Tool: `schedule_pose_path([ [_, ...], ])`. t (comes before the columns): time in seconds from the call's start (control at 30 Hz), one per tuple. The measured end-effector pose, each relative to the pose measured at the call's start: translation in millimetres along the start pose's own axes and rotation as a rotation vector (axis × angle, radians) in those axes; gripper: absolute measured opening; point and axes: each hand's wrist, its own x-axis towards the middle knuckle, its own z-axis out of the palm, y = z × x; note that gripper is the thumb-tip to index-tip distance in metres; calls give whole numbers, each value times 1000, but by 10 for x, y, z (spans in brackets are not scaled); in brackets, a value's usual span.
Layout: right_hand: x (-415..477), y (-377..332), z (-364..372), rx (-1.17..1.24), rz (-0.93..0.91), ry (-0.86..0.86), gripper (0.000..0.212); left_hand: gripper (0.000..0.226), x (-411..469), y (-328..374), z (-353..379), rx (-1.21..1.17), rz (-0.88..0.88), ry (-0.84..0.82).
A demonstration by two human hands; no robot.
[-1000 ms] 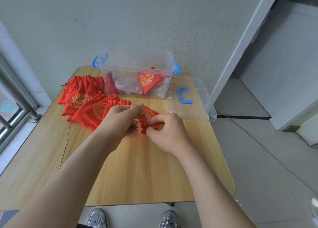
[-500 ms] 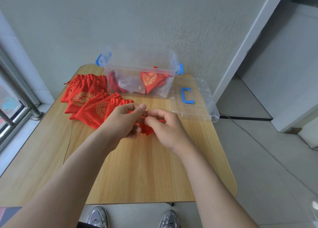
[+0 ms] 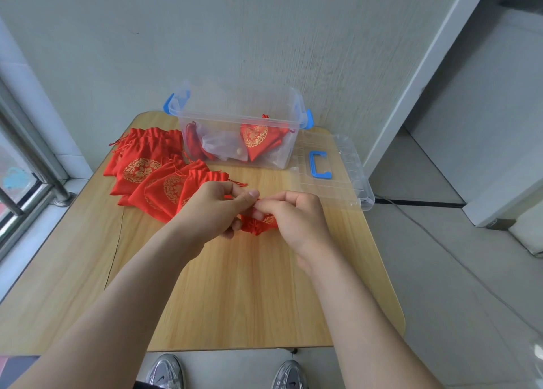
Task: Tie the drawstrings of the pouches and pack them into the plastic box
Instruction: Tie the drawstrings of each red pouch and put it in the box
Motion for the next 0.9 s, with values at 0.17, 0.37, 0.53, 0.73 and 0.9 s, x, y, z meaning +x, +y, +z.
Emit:
schedule_pose_path([
  [0.17,29,-3,6,18,30,34,18,16,-15,-10,-38,-36,-57,-69],
  [0.37,30,8,21,-71,-24,20,16,10,-23,24,-9,-37,-83,-55],
  [0.53,74,113,-28,-476,-58,67,16,12,9,-16,-32,15,-114,48],
  [0.73,92,89,-44,-271,-138,44,22,11,-20,-34,-14,103,-94,11],
  [0.9,72,73,-42,-177,-175,-3,24,7,-43,-22,12,171,-63,-79],
])
